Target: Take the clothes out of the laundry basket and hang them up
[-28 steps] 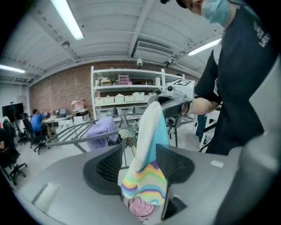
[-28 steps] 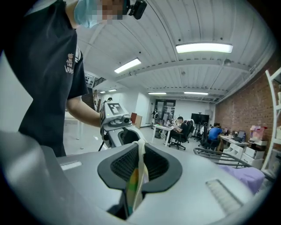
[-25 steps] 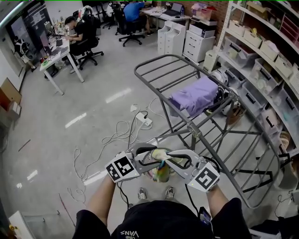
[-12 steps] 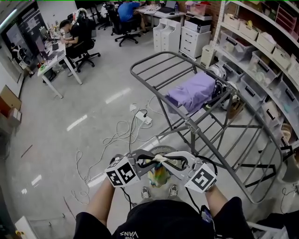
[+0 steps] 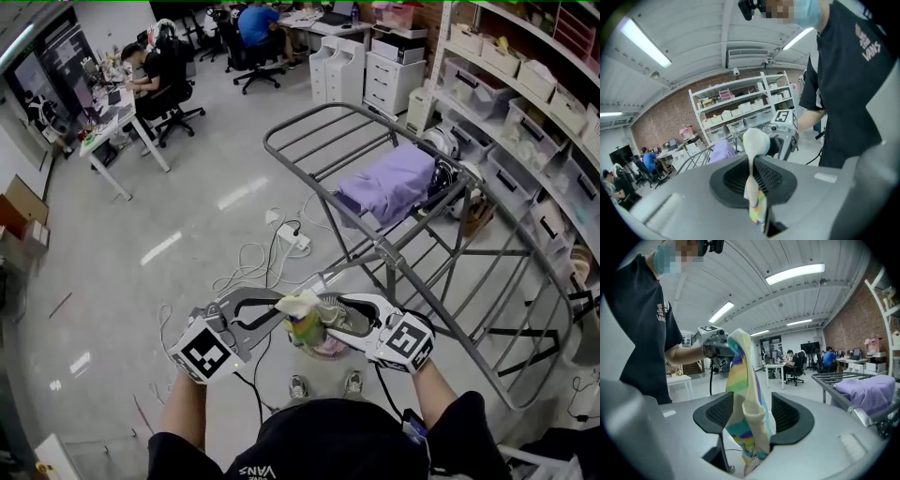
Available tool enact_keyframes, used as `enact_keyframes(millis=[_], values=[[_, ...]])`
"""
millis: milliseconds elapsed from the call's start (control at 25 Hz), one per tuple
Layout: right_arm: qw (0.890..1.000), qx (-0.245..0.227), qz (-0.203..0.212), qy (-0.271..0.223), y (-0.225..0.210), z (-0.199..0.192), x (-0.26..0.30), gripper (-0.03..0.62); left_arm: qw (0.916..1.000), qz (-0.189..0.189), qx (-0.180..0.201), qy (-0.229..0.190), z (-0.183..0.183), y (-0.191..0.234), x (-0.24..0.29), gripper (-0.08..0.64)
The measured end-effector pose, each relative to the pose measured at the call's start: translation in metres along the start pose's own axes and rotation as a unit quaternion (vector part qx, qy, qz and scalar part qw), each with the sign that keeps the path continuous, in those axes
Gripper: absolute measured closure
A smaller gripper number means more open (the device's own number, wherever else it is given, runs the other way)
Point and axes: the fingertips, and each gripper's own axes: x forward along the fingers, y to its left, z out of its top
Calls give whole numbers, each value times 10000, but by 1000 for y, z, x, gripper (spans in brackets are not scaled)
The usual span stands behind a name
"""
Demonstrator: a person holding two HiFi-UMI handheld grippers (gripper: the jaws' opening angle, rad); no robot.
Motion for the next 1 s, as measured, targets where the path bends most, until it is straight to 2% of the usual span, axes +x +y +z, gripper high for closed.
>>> enact_keyframes(millis=[160, 320, 480, 520, 600, 640, 800, 1000], values=[[9998, 122, 2, 144, -5, -18, 18, 344, 9989, 270, -116, -371, 25, 19, -18, 541], [9997, 207, -73, 55, -22, -20, 39, 345, 9980, 327, -276, -457, 35, 24, -37, 541], [9992, 8, 376, 101, -17, -14, 62, 351, 9969, 397, -547, -407, 32, 25, -53, 541], [9987, -58, 486, 105, -12, -13, 67, 372, 9966, 437, -589, -379, 29, 25, -57, 541], [9985, -150, 517, 68, -6, -10, 72, 532, 9963, 559, -584, -287, 23, 26, -64, 541], [9987, -168, 487, 38, -4, -9, 72, 568, 9961, 640, -571, -228, 20, 27, -67, 541], [9995, -105, 314, -9, -5, -1, 73, 574, 9917, 1080, -692, -52, 1, 35, -80, 541], [9993, 47, -364, -13, -16, 12, 74, 575, 9817, 1734, -755, 202, -33, 50, -91, 540]])
